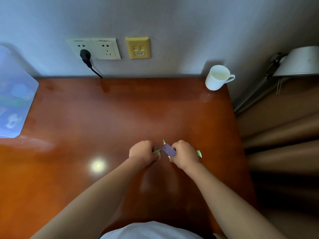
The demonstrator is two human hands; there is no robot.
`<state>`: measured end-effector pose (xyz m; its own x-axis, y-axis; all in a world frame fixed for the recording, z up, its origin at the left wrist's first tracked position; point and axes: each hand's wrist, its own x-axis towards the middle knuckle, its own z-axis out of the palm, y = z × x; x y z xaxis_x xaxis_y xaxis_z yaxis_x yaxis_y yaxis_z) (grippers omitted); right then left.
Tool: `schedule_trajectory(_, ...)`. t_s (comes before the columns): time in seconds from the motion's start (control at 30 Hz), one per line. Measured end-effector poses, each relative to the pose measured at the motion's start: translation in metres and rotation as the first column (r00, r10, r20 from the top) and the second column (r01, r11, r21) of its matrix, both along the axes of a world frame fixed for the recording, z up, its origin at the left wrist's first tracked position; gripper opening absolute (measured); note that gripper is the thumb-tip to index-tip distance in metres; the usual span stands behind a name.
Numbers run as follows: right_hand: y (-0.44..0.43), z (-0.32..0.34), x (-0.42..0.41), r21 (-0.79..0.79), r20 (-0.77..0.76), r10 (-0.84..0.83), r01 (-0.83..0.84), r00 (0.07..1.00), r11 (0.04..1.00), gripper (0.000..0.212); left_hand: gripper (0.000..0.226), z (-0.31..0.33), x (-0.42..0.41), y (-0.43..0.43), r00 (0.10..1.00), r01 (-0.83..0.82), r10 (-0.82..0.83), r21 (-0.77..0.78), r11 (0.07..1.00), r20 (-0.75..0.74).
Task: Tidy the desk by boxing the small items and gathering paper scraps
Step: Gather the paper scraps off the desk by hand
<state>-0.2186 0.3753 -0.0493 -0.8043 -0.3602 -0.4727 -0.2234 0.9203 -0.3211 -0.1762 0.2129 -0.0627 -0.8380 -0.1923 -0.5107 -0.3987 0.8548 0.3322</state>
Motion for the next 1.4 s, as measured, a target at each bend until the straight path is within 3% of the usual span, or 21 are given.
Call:
schedule_trajectory(0.33,0.001,0.002,0.002,0.027,0.069,-0.074,0.073,0.995,0.997,0.022,0.023,0.002,0.003,0.004,0.999,-0.044,0.044,-0.001,0.999,0.006)
schedule_trajectory(0.53,0.003,0.004,0.013,-0.041,0.037,0.003,-0.001,0.999,0.999,0.018,0.021,-0.001,0.009,0.006,0.994,-0.102,0.104,0.078,0.992,-0.021)
schedule_trajectory(0.6,0.001,0.002,0.014,-0.130,0.101,-0.121,0.133,0.988,0.983,0.022,0.020,0.001,0.011,0.005,0.988,-0.149,0.152,0.143,0.978,-0.011)
schedule_trajectory(0.67,-0.003,0.003,0.012,-0.296,0.286,-0.331,0.412,0.899,0.862,0.018,0.018,0.004,0.015,0.003,0.972,-0.223,0.234,0.229,0.948,-0.019)
schedule_trajectory(0.77,-0.012,0.012,0.010,-0.384,0.575,-0.464,0.723,0.674,0.574,0.018,0.017,0.010,0.019,-0.004,0.888,-0.405,0.459,0.501,0.765,0.018)
schedule_trajectory(0.9,-0.023,0.023,0.006,-0.321,0.830,-0.376,0.904,0.412,0.282,0.016,0.009,0.023,0.018,-0.015,0.732,-0.526,0.670,0.727,0.440,0.124)
schedule_trajectory(1.0,-0.030,0.029,0.003,-0.255,0.897,-0.322,0.950,0.302,0.179,0.016,0.013,0.027,0.018,-0.026,0.637,-0.551,0.742,0.797,0.248,0.209)
schedule_trajectory(1.1,-0.034,0.030,0.001,-0.226,0.911,-0.313,0.960,0.269,0.168,0.023,0.010,0.024,0.018,-0.035,0.580,-0.578,0.727,0.815,0.047,0.369)
schedule_trajectory(1.23,-0.035,0.025,0.000,-0.267,0.863,-0.372,0.934,0.341,0.237,0.024,0.019,0.022,0.017,-0.038,0.581,-0.570,0.719,0.821,0.025,0.381)
schedule_trajectory(1.33,-0.036,0.022,0.001,-0.290,0.857,-0.388,0.940,0.339,0.181,0.020,0.042,0.021,0.016,-0.036,0.597,-0.551,0.730,0.831,0.072,0.333)
schedule_trajectory(1.4,-0.036,0.021,0.002,-0.308,0.854,-0.395,0.941,0.340,0.143,0.014,0.045,0.022,0.015,-0.034,0.614,-0.540,0.734,0.832,0.124,0.289)
